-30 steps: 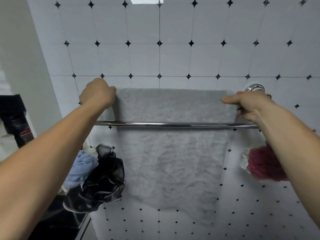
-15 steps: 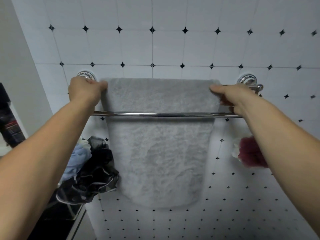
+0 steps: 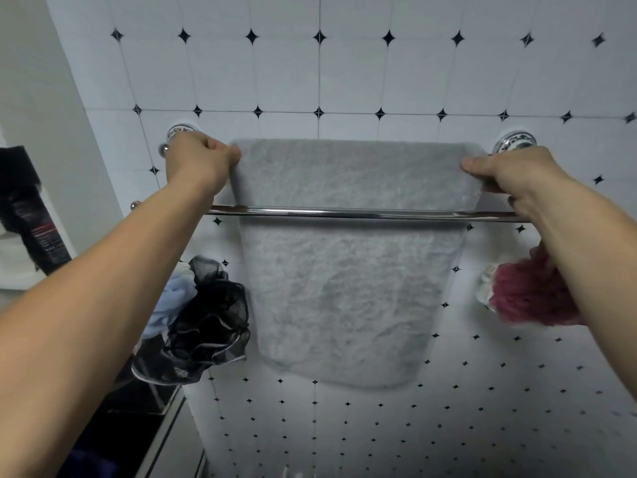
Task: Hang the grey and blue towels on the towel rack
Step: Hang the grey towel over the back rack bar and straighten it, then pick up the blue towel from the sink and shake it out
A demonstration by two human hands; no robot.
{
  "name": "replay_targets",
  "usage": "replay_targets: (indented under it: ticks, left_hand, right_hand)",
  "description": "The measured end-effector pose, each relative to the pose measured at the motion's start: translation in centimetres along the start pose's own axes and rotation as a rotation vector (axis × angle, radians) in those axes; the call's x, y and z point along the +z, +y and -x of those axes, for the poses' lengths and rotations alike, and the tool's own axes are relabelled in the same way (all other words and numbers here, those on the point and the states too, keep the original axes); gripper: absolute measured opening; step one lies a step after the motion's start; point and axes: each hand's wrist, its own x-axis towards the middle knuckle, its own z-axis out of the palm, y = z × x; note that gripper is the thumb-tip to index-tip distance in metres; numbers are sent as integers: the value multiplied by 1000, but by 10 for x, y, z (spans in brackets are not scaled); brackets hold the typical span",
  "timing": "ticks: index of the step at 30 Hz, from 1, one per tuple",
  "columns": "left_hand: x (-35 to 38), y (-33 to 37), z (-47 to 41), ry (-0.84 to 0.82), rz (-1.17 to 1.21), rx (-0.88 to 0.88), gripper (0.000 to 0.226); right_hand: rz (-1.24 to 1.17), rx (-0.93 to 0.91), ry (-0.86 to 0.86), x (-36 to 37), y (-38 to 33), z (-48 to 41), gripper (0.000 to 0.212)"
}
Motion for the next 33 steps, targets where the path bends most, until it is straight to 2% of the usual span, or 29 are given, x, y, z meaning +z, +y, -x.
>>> replay_targets:
  ticks: [6,11,13,16,18,21,25,29,33]
  left_hand:
    - [-4,3,-2,35,-96,40,30]
    - [-3,5,5,23,-180,76,18]
    - [-4,5,10,80,-244,107,24]
    - [-5,1,27,178,-256,298,25]
    - [-3,-6,47,165,-189,479,20]
    - [-1,-26,88,20,-172,689,11]
    - [-15,-78,141,-162,-229,717,6]
    - [-54,-148,185,-275,-424,624,6]
    - [-121,-221,222,-340,-679,382,5]
  right_hand:
    - [74,-15,6,-1,4,-4,21]
    - [132,-92,-20,0,8,-2,18]
    - [241,-144,17,2,10,1,24]
    - [581,-298,272,12,18,17,34]
    - [572,-454,301,30,25,41,27]
    - [475,-601,115,69,48,83,20]
    - [349,-638,-172,128,88,140,16]
    - [305,-596,-507,188,128,189,11]
    - [218,-570,-833,247,167,243,10]
